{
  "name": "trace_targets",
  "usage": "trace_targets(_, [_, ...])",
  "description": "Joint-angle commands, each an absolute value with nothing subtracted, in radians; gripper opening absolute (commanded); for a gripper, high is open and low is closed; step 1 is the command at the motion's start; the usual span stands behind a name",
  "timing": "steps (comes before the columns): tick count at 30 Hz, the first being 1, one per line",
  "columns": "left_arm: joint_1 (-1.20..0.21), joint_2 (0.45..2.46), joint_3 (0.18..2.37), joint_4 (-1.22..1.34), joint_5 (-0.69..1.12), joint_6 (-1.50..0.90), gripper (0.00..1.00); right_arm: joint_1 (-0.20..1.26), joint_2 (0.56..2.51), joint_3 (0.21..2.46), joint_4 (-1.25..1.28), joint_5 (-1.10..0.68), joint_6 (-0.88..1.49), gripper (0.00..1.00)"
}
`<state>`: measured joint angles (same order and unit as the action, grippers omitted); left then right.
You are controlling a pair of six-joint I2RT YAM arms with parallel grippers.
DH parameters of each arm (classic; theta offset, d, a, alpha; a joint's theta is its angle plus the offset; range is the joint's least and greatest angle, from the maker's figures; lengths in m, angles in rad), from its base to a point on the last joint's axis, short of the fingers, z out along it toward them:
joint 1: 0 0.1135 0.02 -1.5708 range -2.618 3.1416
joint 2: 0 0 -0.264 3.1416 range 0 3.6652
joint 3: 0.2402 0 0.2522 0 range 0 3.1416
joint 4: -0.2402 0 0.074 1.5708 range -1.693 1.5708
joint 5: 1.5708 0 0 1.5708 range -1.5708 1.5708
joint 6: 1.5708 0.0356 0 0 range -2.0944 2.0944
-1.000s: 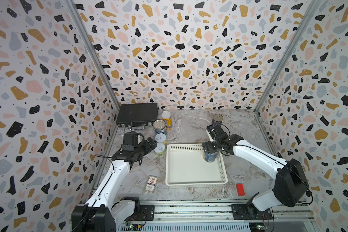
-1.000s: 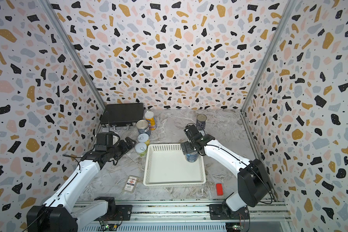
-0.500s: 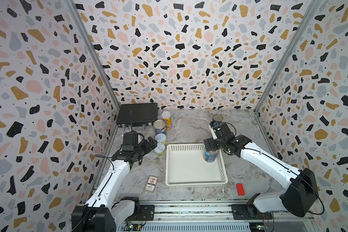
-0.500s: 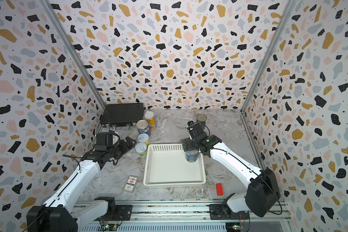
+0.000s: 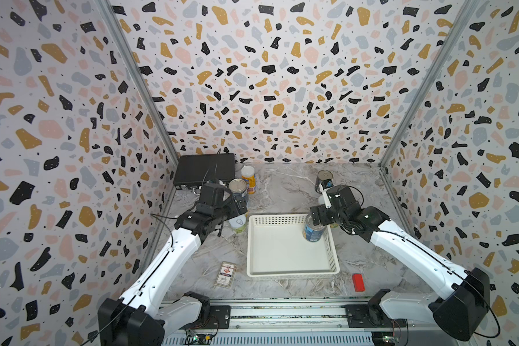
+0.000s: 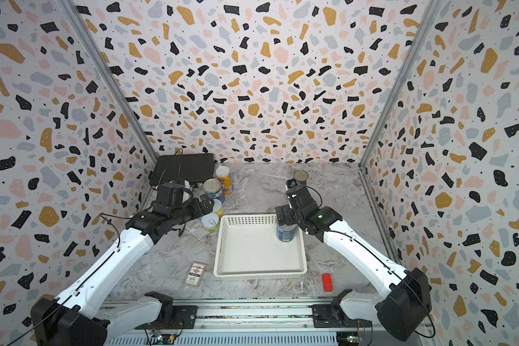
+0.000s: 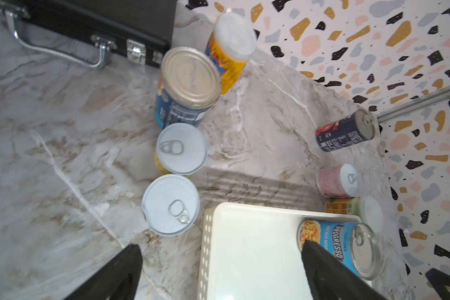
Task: Put the canned food in the basket
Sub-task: Pick up the canned food from the center of the board.
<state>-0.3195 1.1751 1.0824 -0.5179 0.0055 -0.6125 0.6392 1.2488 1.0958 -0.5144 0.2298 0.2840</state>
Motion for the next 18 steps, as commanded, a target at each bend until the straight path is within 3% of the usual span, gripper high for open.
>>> trace_targets(1, [-0.325,1.226,1.178,-0.574,-0.097,-0.591,1.0,0.641,1.217,1.087,-0.505,0.268,0.3,1.0])
trace_targets(18, [-0.328,1.606,1.587,-0.724,-0.145,-0.459,1.0,0.642,1.14,1.05,-0.482,0.302,0.314,1.0])
